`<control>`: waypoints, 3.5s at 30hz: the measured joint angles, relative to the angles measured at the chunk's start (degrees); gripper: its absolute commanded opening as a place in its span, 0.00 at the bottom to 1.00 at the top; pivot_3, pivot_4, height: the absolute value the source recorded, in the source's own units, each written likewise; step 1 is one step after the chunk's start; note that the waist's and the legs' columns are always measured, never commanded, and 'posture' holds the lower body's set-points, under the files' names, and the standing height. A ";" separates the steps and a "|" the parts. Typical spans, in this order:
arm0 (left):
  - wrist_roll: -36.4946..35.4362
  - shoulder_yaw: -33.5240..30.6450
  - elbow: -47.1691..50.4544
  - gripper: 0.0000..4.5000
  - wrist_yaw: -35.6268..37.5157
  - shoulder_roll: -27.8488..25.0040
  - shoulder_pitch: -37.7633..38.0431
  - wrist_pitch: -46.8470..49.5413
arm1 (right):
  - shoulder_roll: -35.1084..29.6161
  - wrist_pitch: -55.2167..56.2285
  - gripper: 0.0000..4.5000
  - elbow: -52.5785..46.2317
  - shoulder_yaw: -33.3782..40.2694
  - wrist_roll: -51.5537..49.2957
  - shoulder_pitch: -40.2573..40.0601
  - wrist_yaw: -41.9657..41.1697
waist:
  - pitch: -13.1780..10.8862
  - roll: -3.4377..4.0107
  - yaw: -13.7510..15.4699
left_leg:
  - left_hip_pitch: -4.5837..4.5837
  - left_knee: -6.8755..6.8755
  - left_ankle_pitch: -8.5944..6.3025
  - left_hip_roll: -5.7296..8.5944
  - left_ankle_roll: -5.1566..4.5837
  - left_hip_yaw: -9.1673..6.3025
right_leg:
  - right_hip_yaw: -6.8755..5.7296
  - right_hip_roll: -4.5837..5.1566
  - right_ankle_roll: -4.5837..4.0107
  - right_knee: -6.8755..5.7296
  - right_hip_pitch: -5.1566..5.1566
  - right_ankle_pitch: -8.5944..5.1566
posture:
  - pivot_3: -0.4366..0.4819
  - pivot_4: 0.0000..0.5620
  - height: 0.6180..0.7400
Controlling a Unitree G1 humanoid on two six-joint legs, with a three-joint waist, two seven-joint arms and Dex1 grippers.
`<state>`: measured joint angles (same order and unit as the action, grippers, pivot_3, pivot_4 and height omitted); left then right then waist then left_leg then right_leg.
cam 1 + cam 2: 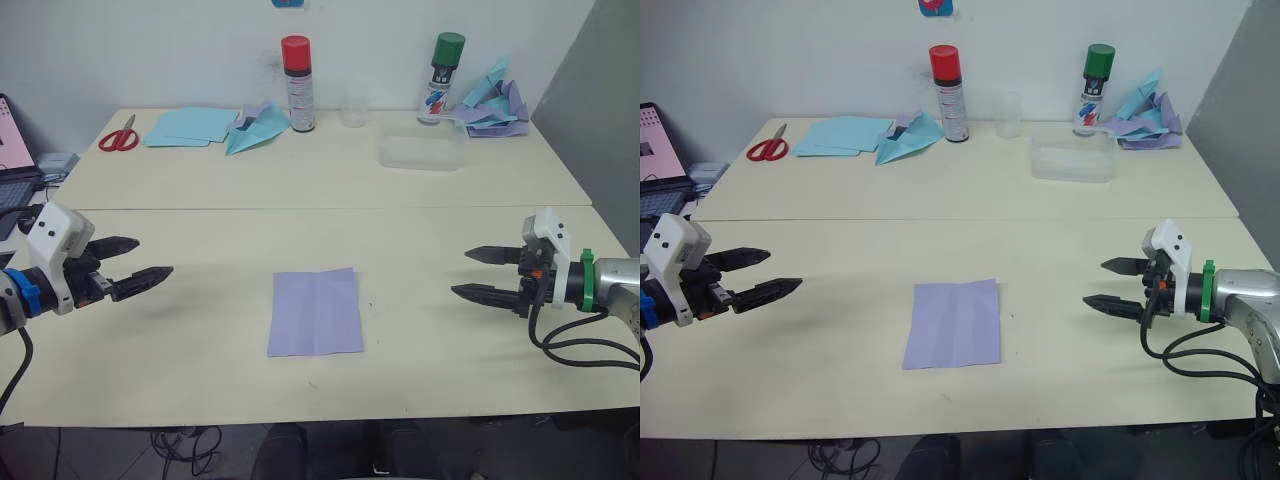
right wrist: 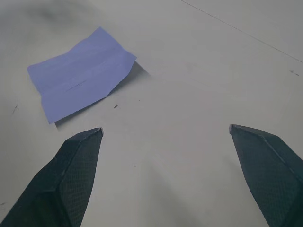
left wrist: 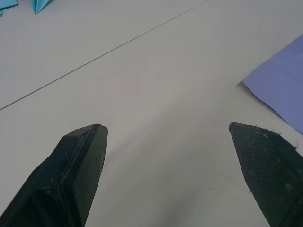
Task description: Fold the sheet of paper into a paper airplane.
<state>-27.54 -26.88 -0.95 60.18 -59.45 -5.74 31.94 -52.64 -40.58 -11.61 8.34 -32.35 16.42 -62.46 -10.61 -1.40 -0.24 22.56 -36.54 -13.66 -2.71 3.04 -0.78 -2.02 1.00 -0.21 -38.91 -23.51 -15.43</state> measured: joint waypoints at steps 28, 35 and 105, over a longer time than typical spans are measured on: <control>-4.58 0.24 5.90 0.79 -1.82 4.50 -2.16 3.81 | 0.68 2.52 1.00 3.61 -0.72 1.96 2.74 0.60 | 0.00 0.00 0.01 | 0.13 -0.33 0.00 0.01 0.00 -0.04 | 0.03 0.03 0.02 -0.07 0.05 0.01 | 0.48 0.27 1.00; -9.80 8.36 21.03 0.28 -8.81 14.15 -1.92 9.21 | 3.92 2.34 1.00 2.54 -3.25 2.10 2.16 2.54 | 0.01 -0.01 0.08 | 0.09 -0.40 0.00 0.02 0.00 -0.11 | 0.09 0.01 0.04 -0.11 0.13 0.04 | 0.48 0.27 1.00; 1.20 23.54 21.01 0.00 -23.39 23.33 2.30 17.06 | 49.17 22.75 0.01 32.80 -31.62 26.67 16.80 12.82 | 0.57 0.04 -1.68 | -0.56 -0.08 0.00 -0.16 -0.02 -0.30 | 0.33 -0.41 -0.05 -0.18 0.35 0.04 | 0.48 0.27 1.00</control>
<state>-26.33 -3.34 20.06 36.80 -36.12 -3.45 49.00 -3.46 -17.82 21.19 -23.28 -5.68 33.23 -49.65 -10.03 -1.37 -1.92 22.00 -36.62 -13.67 -2.86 3.02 -1.08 -1.69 0.59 -0.25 -39.09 -23.16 -15.39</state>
